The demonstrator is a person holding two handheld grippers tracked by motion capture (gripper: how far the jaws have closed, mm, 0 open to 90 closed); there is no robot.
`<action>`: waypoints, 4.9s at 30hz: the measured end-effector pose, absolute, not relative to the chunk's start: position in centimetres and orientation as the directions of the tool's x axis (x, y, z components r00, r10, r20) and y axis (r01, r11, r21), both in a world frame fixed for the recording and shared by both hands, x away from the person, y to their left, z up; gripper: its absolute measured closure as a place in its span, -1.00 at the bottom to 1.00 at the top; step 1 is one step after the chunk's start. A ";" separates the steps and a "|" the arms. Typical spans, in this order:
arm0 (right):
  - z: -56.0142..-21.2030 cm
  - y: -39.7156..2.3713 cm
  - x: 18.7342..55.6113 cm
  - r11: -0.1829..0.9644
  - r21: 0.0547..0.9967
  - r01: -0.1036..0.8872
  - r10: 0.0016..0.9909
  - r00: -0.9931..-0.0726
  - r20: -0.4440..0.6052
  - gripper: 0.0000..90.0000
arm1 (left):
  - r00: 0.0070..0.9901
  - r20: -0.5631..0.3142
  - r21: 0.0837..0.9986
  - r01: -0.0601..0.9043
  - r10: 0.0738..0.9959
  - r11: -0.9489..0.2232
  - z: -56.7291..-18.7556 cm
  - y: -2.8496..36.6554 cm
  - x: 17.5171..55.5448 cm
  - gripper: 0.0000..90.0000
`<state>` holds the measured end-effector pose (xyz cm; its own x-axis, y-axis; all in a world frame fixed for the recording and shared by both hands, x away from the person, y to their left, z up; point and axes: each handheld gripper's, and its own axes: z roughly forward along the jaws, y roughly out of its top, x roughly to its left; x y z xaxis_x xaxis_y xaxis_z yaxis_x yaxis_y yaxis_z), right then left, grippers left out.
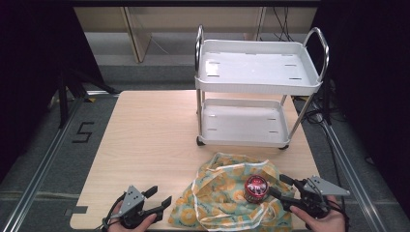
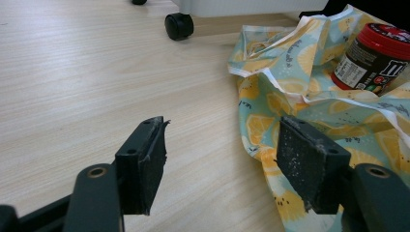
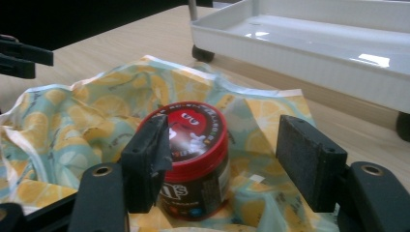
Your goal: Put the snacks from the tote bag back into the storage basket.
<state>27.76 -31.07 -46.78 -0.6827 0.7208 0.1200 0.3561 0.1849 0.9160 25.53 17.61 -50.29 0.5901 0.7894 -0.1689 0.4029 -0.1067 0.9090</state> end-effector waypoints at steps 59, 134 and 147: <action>-49.6 -26.4 30.9 0.395 0.837 0.380 0.607 -0.791 0.072 -0.47 | 0.608 -0.162 0.904 0.407 0.777 -0.130 -50.3 17.5 25.4 -0.24; -47.0 -26.1 30.0 0.331 0.885 0.326 0.656 -0.754 0.032 -0.41 | 0.601 -0.172 0.912 0.396 0.781 -0.104 -50.2 17.5 25.3 -0.23; -46.4 -25.9 30.0 0.316 0.899 0.302 0.673 -0.740 0.012 -0.41 | 0.603 -0.139 0.912 0.387 0.785 -0.136 -50.0 17.6 25.4 -0.23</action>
<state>29.98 -25.92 -46.37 -0.7398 0.6728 0.0119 0.3022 0.3165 0.8992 25.37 17.60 -50.04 0.6033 0.7853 -0.1391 0.3867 -0.1356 0.9122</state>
